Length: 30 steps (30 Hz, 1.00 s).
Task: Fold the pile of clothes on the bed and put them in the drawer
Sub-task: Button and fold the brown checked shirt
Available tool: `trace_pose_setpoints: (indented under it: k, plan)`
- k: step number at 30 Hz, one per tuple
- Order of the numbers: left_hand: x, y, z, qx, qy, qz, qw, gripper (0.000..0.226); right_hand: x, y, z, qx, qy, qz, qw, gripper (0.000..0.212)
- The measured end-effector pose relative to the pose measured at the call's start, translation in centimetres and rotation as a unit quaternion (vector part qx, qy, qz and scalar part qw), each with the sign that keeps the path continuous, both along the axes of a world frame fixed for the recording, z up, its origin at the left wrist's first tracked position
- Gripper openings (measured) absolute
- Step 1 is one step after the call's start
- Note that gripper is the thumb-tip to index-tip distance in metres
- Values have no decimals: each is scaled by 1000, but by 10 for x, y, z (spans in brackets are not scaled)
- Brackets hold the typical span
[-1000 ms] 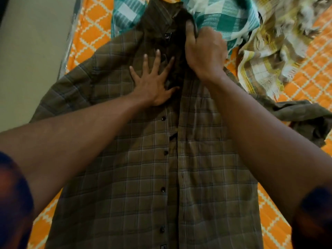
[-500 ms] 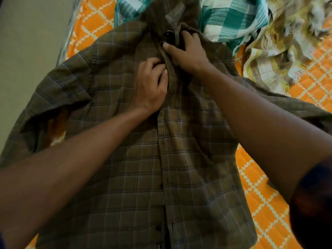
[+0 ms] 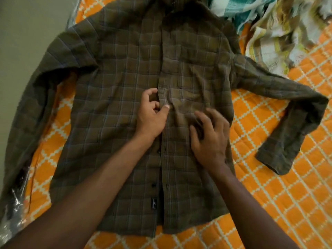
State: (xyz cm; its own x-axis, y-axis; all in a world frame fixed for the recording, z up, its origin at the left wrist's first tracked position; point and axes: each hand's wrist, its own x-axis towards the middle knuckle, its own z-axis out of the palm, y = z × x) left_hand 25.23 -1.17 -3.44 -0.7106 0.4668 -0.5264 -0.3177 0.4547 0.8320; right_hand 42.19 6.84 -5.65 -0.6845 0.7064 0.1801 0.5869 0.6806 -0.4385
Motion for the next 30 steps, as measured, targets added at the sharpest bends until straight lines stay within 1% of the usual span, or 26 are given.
trace_pose_setpoints:
  k: [1, 3, 5, 6, 7, 9, 11, 14, 15, 17, 19, 21, 23, 26, 28, 30]
  plan:
    - [0, -1, 3, 24, -32, 18, 999, 48, 27, -13, 1, -18, -19, -24, 999, 46]
    - [4, -6, 6, 58, -76, 23, 995, 48, 79, -37, 1, -69, -77, -106, 989, 57]
    - [9, -15, 6, 46, -99, 2, 994, 56, 117, -51, 0, -116, -124, -177, 969, 69]
    - [13, -21, 5, 28, -105, -9, 994, 61, 131, -55, 0, -126, -135, -184, 966, 72]
    - [19, -29, 4, 13, -110, -17, 994, 66, 141, -57, 1, -136, -134, -180, 965, 71]
    - [35, -47, 5, -1, -124, -25, 992, 71, 151, -55, 3, -187, -106, -193, 957, 65]
    - [57, -68, 5, -17, -99, -56, 993, 76, 153, -51, 7, -228, -91, -213, 946, 56]
    - [85, -93, 2, -19, -62, -118, 991, 81, 152, -45, 12, -261, -70, -204, 941, 47]
    - [92, -99, 1, -14, -44, -121, 992, 79, 154, -45, 15, -263, -68, -201, 941, 45]
    - [99, -104, 1, -21, -7, -76, 997, 72, 162, -48, 21, -262, -72, -204, 940, 45]
    - [99, -105, 2, -48, -5, -3, 999, 65, 175, -59, 23, -264, -80, -213, 937, 44]
    - [99, -106, 0, -64, 8, 19, 998, 63, 185, -75, 24, -253, -109, -197, 941, 45]
    - [101, -108, -1, -67, 12, 5, 998, 64, 191, -86, 23, -238, -148, -187, 942, 51]
    - [108, -123, -3, -70, -18, -51, 996, 68, 186, -91, 29, -204, -180, -194, 943, 62]
    - [120, -143, -6, -78, -24, -99, 992, 79, 178, -95, 37, -141, -173, -156, 962, 66]
    - [137, -164, -7, -80, -45, -132, 987, 86, 165, -100, 46, -98, -130, -79, 983, 61]
